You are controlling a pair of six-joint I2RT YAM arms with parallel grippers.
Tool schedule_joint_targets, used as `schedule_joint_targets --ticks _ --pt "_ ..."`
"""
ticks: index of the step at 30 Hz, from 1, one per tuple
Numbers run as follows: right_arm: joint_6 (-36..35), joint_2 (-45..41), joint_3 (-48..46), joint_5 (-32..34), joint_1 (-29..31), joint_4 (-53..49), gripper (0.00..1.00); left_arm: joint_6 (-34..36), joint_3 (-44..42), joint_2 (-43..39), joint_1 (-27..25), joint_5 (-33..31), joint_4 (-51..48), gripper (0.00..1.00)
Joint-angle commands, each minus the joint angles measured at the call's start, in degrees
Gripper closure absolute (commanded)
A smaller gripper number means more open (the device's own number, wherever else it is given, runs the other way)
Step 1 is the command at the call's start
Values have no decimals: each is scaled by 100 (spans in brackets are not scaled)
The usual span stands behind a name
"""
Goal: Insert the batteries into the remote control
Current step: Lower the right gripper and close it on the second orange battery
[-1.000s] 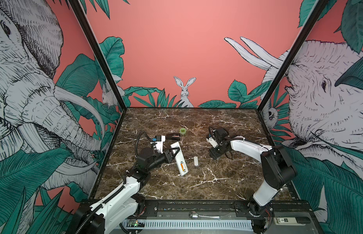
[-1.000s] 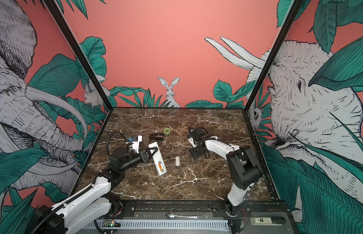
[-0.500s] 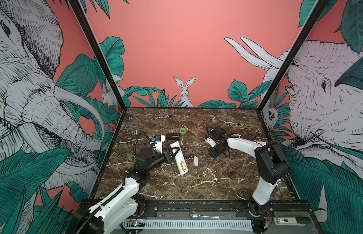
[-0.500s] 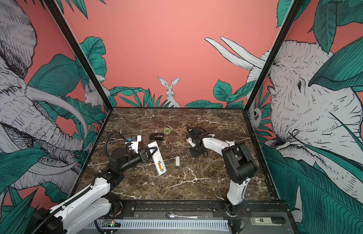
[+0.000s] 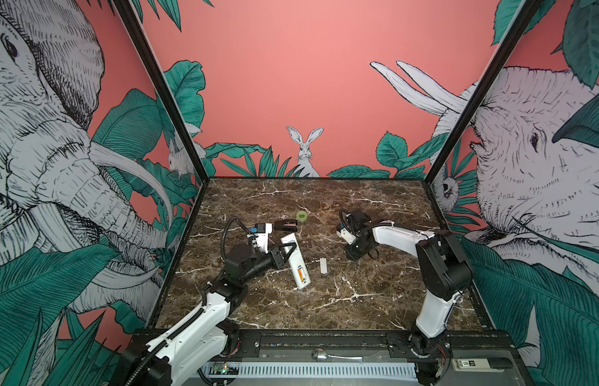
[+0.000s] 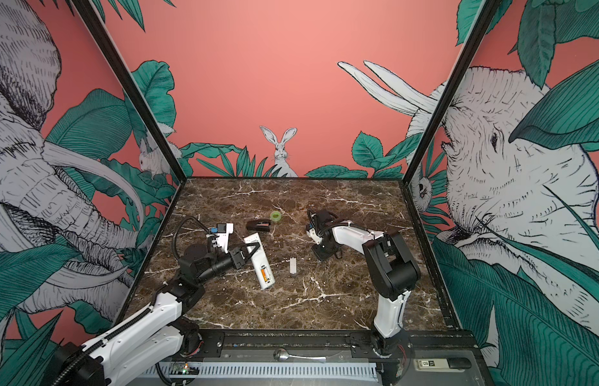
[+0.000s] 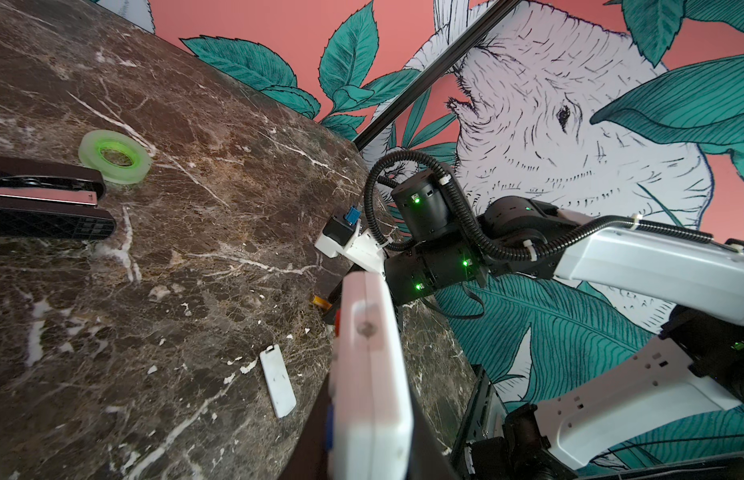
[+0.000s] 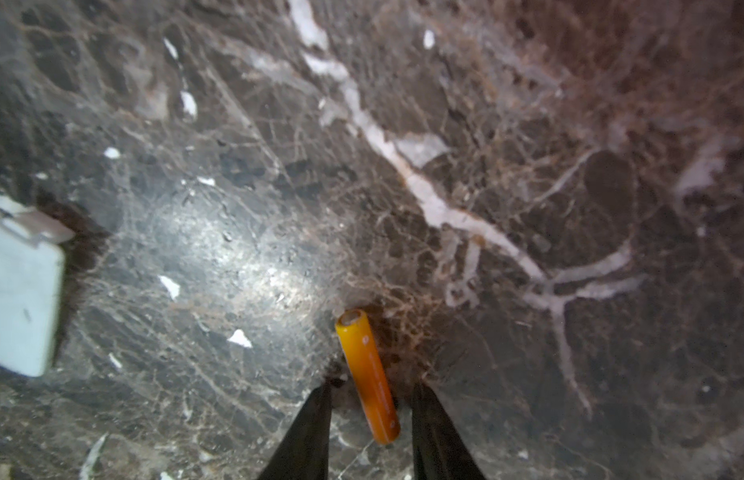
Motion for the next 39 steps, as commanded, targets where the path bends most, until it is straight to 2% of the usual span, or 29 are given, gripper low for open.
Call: schedule_joint_targets --ticks 1,12,27,39 --pt "-65 61 85 -32 -26 -227 67 -5 148 -61 17 51 183 100" --pt "-85 69 45 16 -17 -254 76 -55 113 -108 13 8 201 100" --pt "-137 4 13 24 92 -244 93 -166 67 -91 16 -81 302 100" --pt "84 -946 -261 65 499 -23 97 -446 -81 -39 20 -238 602 100"
